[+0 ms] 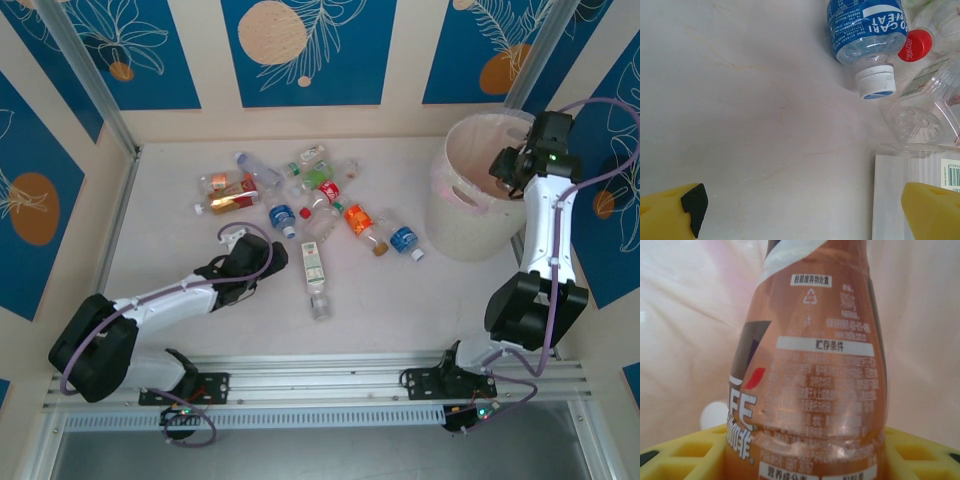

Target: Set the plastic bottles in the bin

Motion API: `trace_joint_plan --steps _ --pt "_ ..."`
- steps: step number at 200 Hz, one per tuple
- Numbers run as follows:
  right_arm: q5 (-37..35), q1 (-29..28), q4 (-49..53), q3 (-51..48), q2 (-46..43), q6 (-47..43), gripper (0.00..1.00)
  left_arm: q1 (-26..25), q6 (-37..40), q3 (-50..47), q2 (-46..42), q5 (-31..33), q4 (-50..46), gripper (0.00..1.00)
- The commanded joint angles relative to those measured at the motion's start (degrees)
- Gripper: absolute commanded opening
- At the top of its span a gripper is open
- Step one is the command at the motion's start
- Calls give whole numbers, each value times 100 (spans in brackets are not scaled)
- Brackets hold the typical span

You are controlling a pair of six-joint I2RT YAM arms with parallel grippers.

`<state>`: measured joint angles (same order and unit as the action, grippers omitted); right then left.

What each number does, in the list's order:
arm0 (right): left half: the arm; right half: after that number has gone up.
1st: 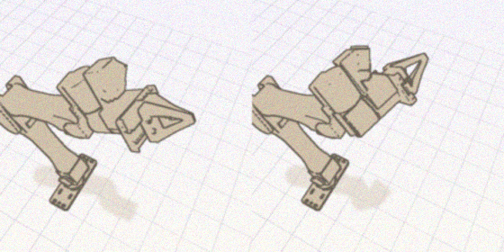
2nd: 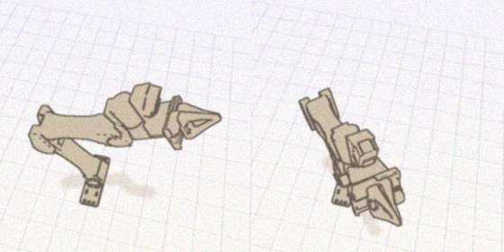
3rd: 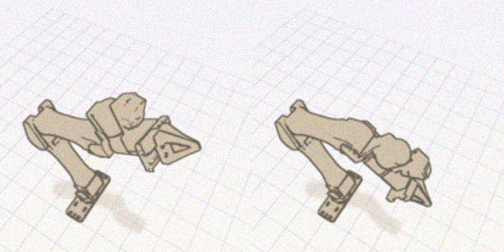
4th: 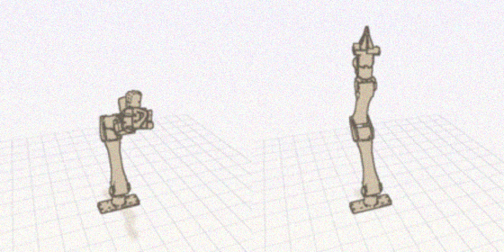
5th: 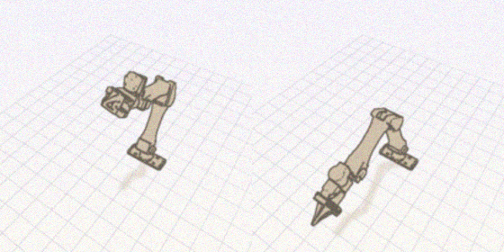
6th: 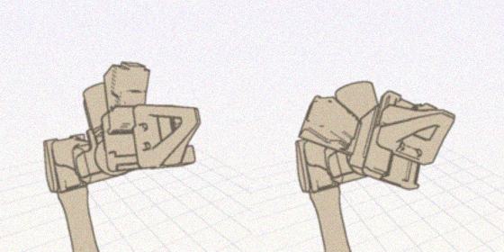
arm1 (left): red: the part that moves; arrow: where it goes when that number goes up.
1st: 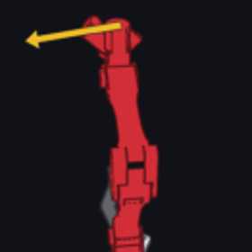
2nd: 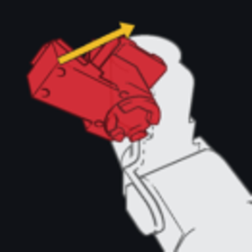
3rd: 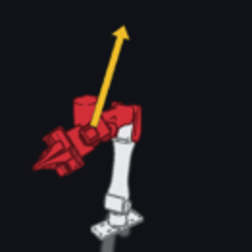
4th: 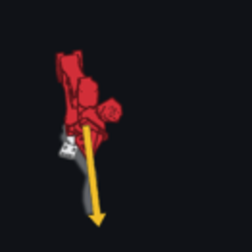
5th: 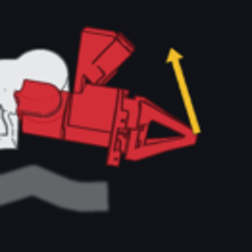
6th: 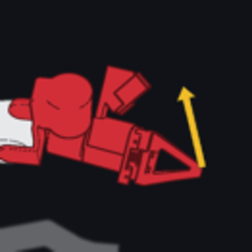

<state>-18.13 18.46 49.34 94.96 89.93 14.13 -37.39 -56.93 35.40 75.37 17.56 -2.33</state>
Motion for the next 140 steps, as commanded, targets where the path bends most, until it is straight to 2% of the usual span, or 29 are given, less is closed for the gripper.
trace_joint_plan --steps 1,51,102,126,140 --pt "-414 17 348 249 148 52 50 76 -84 -27 -64 -1 57 100" --pt "-1534 -26 692 518 496 361 62 89 -115 -29 -7 -22 62 100" --pt "-1695 -226 616 551 474 399 78 92 -159 -57 0 2 48 100" --pt "-1738 -370 521 557 391 353 81 92 -180 -82 -6 9 54 100" --pt "-1528 -446 434 533 315 301 82 93 -198 -95 -29 24 49 100"
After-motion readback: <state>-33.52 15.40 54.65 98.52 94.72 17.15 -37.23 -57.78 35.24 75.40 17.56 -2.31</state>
